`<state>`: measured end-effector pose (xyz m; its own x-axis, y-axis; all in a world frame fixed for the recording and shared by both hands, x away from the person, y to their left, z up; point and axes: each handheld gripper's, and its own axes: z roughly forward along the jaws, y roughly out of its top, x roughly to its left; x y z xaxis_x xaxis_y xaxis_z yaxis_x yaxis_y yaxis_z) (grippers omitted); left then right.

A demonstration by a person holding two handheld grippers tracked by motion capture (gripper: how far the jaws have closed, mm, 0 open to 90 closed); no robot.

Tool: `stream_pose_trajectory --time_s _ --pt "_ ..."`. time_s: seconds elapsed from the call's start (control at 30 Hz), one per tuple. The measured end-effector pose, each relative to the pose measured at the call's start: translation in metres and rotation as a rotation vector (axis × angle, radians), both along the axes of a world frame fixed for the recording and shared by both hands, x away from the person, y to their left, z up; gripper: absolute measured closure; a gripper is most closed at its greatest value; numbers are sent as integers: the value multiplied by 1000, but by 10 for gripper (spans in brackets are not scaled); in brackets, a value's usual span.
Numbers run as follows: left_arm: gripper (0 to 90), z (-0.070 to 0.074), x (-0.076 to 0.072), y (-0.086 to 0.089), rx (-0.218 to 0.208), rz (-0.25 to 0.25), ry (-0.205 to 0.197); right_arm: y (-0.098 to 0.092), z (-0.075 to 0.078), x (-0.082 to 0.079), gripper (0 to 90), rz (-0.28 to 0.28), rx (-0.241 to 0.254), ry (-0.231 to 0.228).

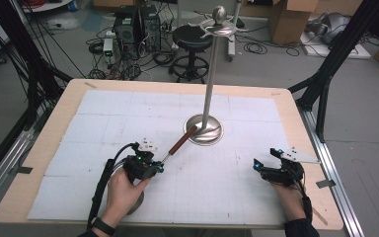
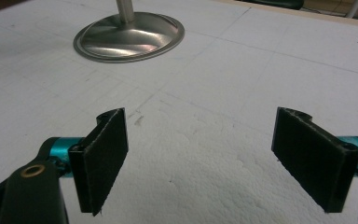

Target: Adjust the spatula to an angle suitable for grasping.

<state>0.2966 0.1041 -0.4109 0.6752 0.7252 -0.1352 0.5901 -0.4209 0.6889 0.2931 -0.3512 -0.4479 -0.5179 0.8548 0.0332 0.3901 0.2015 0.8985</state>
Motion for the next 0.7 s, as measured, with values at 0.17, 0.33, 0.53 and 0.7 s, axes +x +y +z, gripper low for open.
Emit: stream_pose_trajectory --time_s 0.17,0.33,0.53,0.7 --pt "843 11 -2 8 -60 -5 -53 0 0 0 176 -1 1 1" --pt "843 20 -4 13 -93 -9 -95 0 0 0 176 -2 1 2" --pt "843 39 -8 21 -162 -19 -180 0 0 0 177 -4 5 7" --pt "843 59 -12 29 -228 -22 -262 0 0 0 177 -7 5 7"
